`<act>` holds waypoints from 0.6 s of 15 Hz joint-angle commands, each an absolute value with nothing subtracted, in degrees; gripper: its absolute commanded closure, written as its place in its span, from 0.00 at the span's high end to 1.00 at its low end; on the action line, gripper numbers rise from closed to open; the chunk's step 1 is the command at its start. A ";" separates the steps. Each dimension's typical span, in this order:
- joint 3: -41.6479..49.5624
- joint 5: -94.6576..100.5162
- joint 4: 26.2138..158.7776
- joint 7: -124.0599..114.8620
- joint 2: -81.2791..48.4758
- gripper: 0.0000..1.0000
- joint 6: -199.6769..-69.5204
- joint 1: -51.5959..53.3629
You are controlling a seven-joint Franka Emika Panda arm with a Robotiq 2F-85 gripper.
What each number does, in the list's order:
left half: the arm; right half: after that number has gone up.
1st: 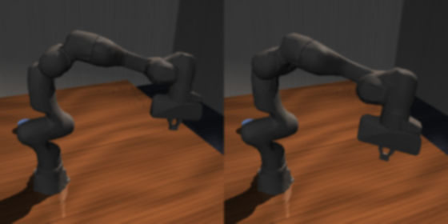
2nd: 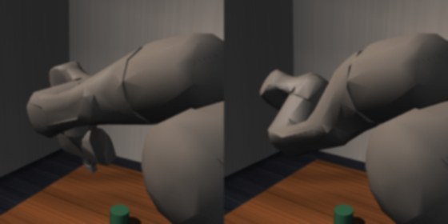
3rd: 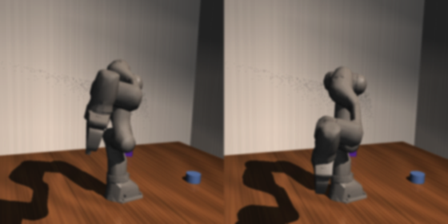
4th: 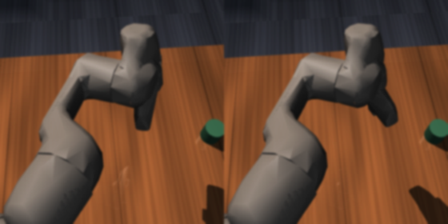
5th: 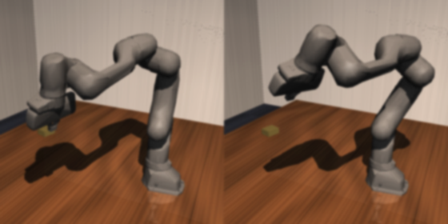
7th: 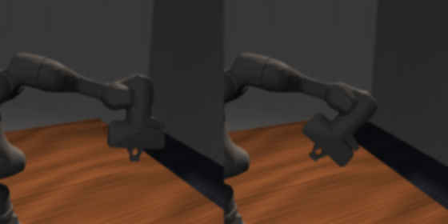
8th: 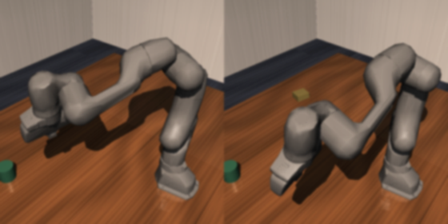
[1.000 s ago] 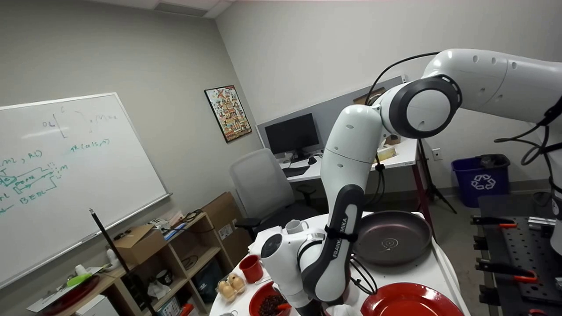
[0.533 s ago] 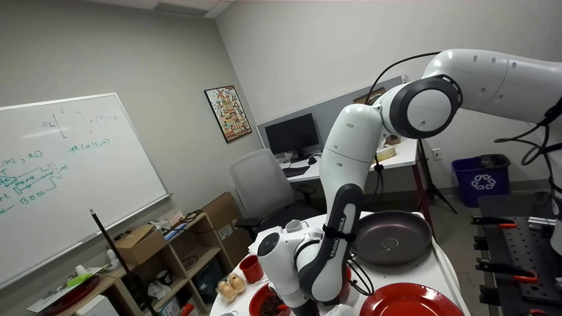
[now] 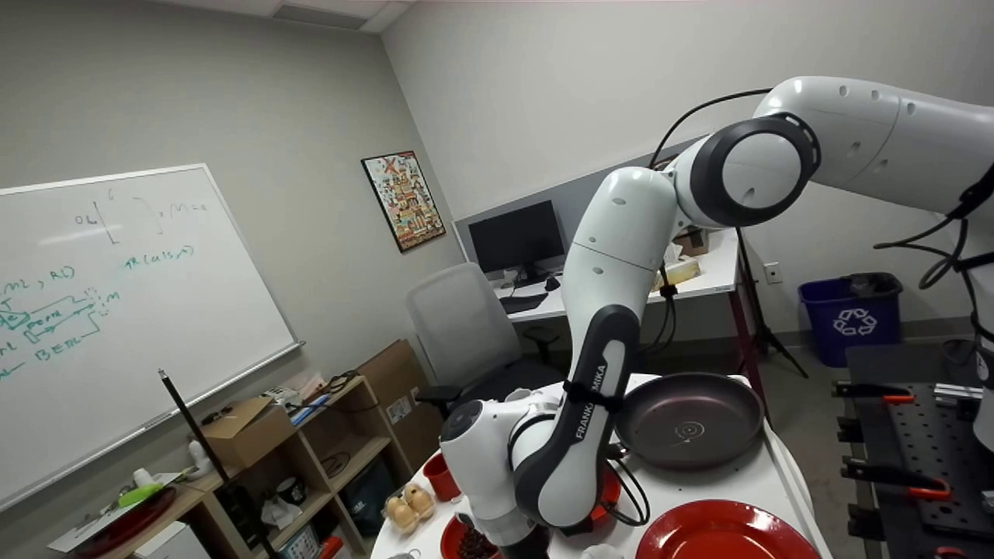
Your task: Use the white towel to wipe the pan
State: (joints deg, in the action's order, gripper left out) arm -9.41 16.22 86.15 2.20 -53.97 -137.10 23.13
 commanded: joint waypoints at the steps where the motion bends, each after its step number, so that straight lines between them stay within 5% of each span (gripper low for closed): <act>1: -11.18 15.41 92.62 5.56 -44.75 0.03 -135.60 22.23; 9: -11.94 11.11 100.25 5.96 -31.13 0.03 -130.57 17.78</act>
State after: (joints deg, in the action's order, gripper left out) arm -10.94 14.83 94.98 4.09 -36.56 -132.30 21.17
